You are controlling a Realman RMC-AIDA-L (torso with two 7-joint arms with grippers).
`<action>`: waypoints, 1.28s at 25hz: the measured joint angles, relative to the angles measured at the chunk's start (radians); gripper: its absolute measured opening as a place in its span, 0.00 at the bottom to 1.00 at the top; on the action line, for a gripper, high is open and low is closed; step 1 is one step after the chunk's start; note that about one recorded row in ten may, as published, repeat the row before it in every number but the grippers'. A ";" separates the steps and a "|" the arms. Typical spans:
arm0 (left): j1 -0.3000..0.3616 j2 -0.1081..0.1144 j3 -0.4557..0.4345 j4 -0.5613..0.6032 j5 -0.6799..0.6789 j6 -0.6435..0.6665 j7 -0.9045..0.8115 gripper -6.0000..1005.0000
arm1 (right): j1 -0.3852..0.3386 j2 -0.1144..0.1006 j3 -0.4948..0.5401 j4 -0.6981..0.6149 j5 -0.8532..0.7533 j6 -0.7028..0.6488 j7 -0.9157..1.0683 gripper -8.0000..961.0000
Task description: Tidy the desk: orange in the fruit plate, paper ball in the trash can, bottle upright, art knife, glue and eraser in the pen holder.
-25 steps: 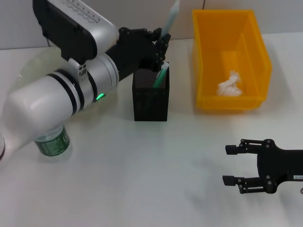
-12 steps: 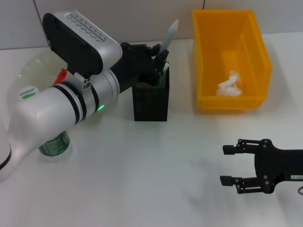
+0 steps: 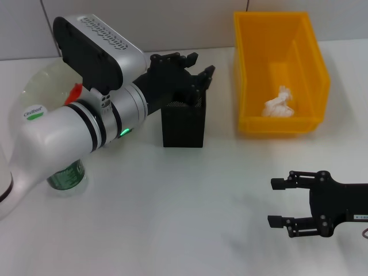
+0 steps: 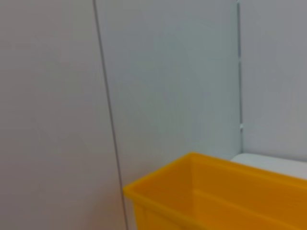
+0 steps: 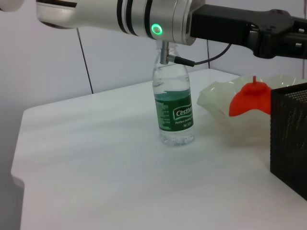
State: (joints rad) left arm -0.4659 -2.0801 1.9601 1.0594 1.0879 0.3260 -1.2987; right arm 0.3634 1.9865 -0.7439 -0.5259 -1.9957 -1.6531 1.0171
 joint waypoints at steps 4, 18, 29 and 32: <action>0.004 0.001 -0.043 0.000 -0.004 0.084 -0.005 0.33 | 0.000 0.000 0.000 0.000 0.000 0.000 0.000 0.80; 0.110 0.017 -0.328 -0.035 0.111 0.905 0.073 0.81 | -0.017 -0.016 0.099 -0.005 0.004 -0.062 -0.001 0.80; 0.112 0.016 -0.434 -0.492 0.178 1.159 0.288 0.81 | -0.020 -0.029 0.138 -0.004 -0.013 -0.182 -0.009 0.80; 0.091 0.016 -0.435 -0.545 0.179 1.160 0.289 0.81 | -0.008 -0.030 0.120 -0.001 -0.035 -0.193 -0.010 0.80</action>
State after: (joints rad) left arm -0.3745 -2.0641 1.5254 0.5140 1.2667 1.4863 -1.0102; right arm 0.3559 1.9569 -0.6239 -0.5268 -2.0304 -1.8465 1.0074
